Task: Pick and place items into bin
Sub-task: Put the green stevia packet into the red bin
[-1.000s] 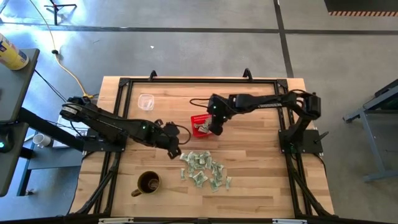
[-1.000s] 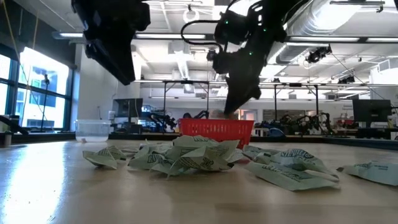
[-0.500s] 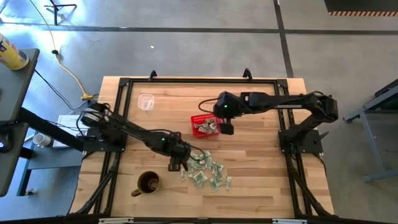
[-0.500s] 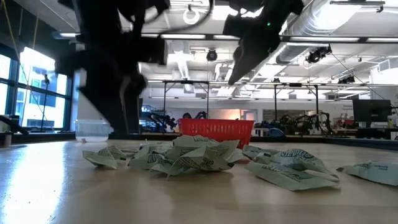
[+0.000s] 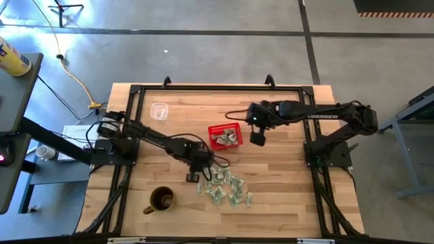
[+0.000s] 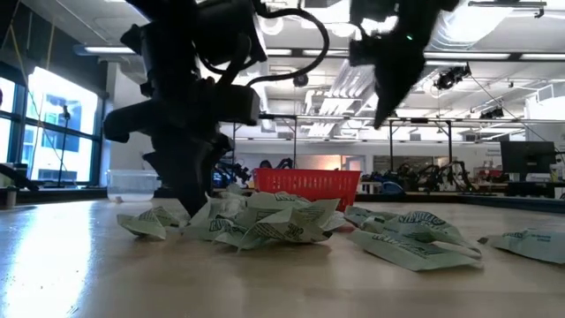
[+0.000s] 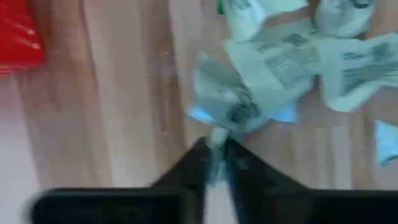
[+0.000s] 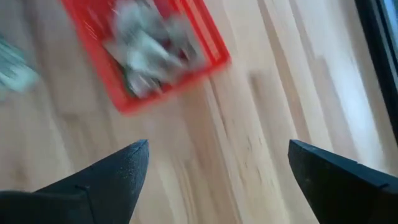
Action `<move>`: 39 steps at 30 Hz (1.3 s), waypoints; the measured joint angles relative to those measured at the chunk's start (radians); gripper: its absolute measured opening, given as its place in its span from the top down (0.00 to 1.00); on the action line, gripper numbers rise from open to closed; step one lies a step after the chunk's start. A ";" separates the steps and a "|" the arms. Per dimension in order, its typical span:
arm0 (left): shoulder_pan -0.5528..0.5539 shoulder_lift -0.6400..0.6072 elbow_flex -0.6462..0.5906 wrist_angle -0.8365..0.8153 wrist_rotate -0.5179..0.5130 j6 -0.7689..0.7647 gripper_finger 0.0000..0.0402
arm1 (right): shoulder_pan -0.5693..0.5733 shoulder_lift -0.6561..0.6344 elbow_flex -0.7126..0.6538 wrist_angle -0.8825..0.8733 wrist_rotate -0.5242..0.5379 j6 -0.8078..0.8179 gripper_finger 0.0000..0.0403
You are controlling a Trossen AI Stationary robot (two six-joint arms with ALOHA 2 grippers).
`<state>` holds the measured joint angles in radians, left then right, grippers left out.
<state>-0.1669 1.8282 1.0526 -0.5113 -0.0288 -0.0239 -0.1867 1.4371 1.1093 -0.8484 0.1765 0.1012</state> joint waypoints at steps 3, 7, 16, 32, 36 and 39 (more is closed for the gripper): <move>0.035 -0.003 0.002 -0.067 0.017 0.000 0.93 | 0.000 -0.071 -0.106 0.009 0.016 0.084 0.07; 0.090 -0.057 0.000 -0.289 0.041 -0.006 0.86 | 0.004 -0.201 -0.270 0.032 0.013 0.238 0.07; 0.192 -0.291 0.093 -0.249 -0.193 -0.003 0.93 | 0.059 -0.418 -0.492 0.205 0.016 0.509 0.07; 0.334 -0.151 0.096 0.239 -0.004 -0.149 0.59 | 0.216 -0.385 -0.502 0.366 -0.146 0.237 0.07; 0.295 -0.168 0.129 0.269 -0.011 -0.190 0.50 | 0.306 -0.369 -0.502 0.366 -0.159 0.023 0.07; 0.269 -0.174 0.211 0.227 -0.012 -0.165 0.47 | 0.339 -0.353 -0.502 0.375 -0.118 0.034 0.07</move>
<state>0.1020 1.6545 1.2632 -0.2845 -0.0404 -0.1884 0.1524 1.0839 0.6075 -0.4734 0.0589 0.1348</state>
